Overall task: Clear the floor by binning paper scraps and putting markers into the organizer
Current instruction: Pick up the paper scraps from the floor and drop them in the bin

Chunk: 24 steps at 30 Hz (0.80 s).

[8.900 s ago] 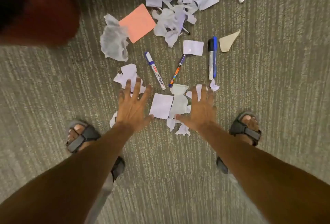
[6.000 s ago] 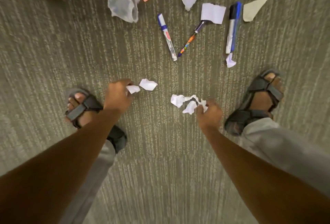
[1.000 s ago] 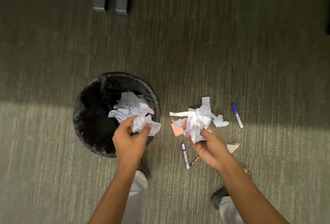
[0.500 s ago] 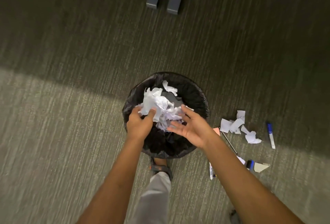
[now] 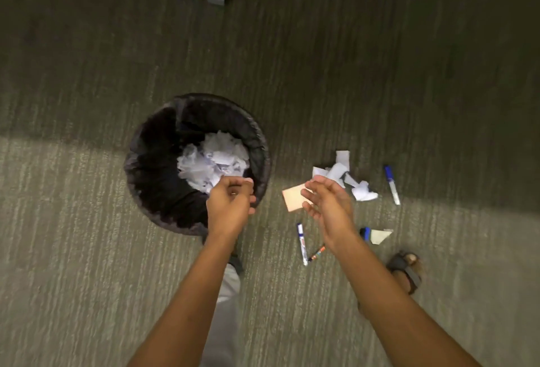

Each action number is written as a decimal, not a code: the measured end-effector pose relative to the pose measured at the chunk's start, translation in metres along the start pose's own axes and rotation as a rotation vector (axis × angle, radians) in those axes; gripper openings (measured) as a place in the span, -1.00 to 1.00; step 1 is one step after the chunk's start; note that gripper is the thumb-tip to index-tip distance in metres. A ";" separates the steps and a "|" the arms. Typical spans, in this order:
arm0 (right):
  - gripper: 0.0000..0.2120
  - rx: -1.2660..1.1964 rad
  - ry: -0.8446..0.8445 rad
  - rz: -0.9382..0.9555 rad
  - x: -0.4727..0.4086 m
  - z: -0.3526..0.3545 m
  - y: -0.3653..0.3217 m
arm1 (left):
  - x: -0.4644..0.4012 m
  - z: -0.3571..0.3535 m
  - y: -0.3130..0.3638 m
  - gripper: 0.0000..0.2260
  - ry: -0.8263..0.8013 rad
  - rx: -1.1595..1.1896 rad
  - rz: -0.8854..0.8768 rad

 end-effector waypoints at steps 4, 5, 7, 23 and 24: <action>-0.85 0.118 0.192 0.010 0.001 0.130 0.008 | 0.009 -0.111 -0.030 -0.93 -0.148 -0.225 -0.080; -0.83 0.148 0.245 0.004 0.000 0.165 0.013 | 0.007 -0.134 -0.043 -0.93 -0.166 -0.295 -0.094; -0.79 0.233 0.347 -0.029 -0.010 0.232 0.034 | -0.005 -0.169 -0.074 -0.94 -0.180 -0.445 -0.118; -0.58 0.853 0.583 -0.033 -0.168 0.400 0.116 | -0.112 -0.357 -0.255 -0.63 -0.500 -1.363 -0.525; -0.64 0.854 0.573 -0.004 -0.170 0.399 0.114 | -0.114 -0.363 -0.260 -0.60 -0.490 -1.409 -0.519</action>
Point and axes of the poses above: each hand's wrist, its own x-axis away from the middle knuckle, its own z-axis out of the back of the hand, y = z × x, the point moved 9 cm from there along -x, towards the middle knuckle, and after that the axes turned 12 degrees about -y, right-handed, at the moved point
